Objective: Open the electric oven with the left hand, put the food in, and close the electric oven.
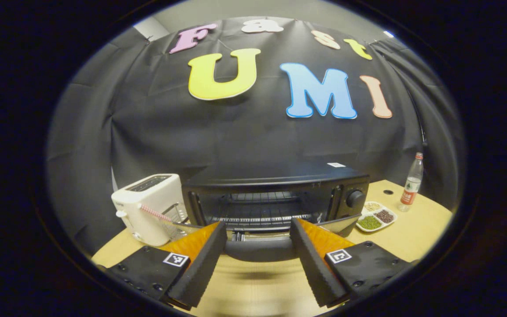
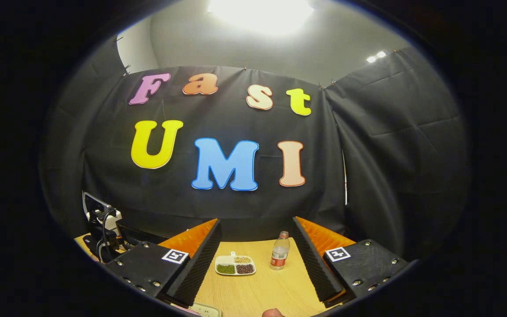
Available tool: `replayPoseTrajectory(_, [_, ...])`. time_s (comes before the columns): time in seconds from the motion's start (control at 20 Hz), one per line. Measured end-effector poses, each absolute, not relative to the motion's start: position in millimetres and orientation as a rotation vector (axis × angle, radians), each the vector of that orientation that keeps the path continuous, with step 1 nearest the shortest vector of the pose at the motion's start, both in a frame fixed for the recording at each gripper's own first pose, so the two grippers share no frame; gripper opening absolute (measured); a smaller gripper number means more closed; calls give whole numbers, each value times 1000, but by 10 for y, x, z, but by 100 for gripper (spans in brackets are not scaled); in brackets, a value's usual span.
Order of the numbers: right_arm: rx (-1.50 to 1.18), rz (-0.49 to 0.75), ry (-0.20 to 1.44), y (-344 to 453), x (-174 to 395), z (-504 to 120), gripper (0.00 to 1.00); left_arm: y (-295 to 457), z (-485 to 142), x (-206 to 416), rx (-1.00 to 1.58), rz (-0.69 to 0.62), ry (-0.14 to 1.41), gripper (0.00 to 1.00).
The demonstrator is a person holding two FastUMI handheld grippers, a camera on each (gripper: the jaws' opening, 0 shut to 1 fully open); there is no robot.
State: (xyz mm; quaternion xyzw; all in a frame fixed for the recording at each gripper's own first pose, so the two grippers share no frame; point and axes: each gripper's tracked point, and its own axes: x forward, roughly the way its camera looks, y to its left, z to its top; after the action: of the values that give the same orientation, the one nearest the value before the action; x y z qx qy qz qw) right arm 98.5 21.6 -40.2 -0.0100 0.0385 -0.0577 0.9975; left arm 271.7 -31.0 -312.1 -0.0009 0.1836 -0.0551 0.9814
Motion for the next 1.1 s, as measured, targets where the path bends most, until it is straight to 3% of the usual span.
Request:
replayPoseTrajectory(0.05, [-20,-106,77,228,977,-398,98,-291,-3127,2672,5,-111,374,100])
replayPoseTrajectory(0.95, [8,-55,146,76,798,-576,97,-313,-3571,2144,24,-57,491,100])
replayPoseTrajectory(1.0, [11,-49,150,80,795,-598,97,-315,-3601,2113,24,-55,501,92])
replayPoseTrajectory(1.05, [13,-44,154,87,796,-599,98,-307,-3650,2068,25,-54,511,98])
replayPoseTrajectory(1.1, [14,-38,158,100,783,-617,98,-307,-3691,2031,27,-52,520,98])
